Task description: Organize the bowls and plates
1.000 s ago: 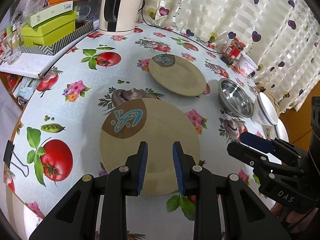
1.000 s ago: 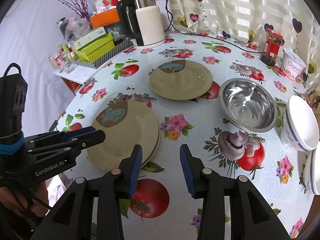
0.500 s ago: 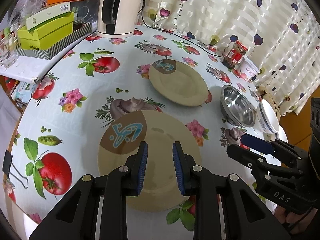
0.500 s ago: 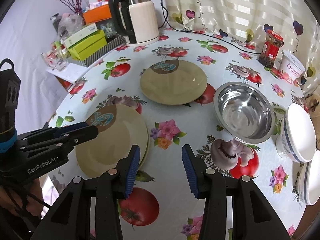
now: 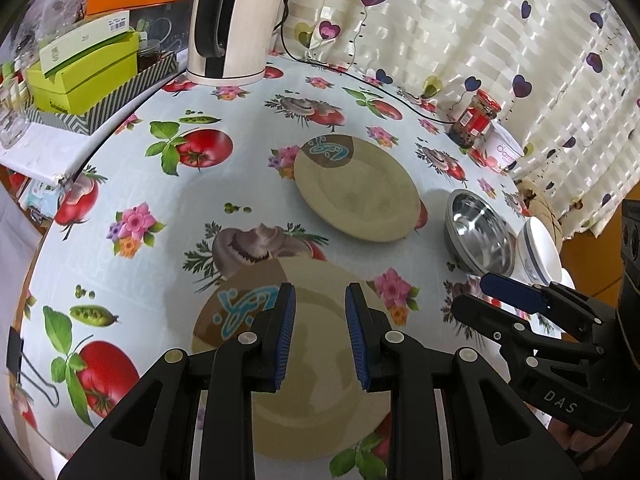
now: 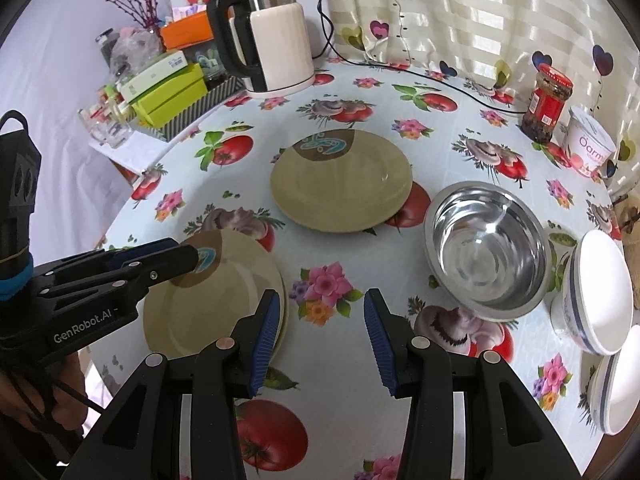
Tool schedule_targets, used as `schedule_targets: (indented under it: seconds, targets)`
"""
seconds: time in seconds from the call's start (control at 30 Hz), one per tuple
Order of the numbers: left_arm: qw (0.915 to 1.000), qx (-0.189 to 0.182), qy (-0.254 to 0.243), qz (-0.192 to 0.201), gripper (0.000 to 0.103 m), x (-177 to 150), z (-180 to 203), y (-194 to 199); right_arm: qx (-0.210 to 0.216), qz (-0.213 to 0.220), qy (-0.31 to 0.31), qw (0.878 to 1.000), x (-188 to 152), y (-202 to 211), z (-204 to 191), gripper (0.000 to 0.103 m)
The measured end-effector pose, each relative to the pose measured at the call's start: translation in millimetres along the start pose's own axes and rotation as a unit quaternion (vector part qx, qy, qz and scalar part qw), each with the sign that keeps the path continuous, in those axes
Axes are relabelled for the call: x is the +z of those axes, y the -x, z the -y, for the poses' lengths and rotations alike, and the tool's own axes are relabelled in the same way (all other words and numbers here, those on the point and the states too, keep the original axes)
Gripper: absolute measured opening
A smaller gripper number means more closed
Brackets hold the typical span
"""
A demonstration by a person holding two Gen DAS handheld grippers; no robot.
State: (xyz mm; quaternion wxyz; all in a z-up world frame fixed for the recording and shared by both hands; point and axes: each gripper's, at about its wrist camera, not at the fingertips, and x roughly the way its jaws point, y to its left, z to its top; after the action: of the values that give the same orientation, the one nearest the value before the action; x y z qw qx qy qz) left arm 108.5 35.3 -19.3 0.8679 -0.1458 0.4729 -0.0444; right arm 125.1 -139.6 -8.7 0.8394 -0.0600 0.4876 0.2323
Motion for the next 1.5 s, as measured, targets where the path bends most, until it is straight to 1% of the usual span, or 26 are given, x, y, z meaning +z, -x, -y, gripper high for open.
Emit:
schedule_targets:
  seconds: [0.27,0.4,0.53,0.87,1.27,1.5]
  targets:
    - [0.9999,0.005,-0.004,0.008,0.026,17.0,3.2,-7.0,-0.002,0.001,-0.001,1.0,15.0,-6.1,7.2,0.044]
    - [0.9999,0.002,0.0,0.013,0.026,24.6,2.9,-10.9,-0.002,0.0,-0.001,1.0,21.8,-9.9,10.1,0.044]
    - [0.9999,-0.002,0.004,0.009,0.027,33.6,1.5,-18.6,-0.001,0.0,-0.001,1.0,28.4,-12.7,13.0,0.044]
    - [0.9998,-0.008,0.017,0.007,0.027,55.3,-4.6,-34.7,-0.004,0.009,0.003,1.0,57.6,-20.9,24.2,0.044]
    - [0.9998,0.0,0.018,0.003,0.027,68.7,-9.3,-50.5,-0.004,0.002,0.002,1.0,83.8,-36.6,39.7,0.044]
    - [0.9997,0.003,0.024,-0.003,0.027,75.2,-13.8,-62.6,-0.007,-0.013,-0.002,1.0,94.3,-51.6,50.2,0.044]
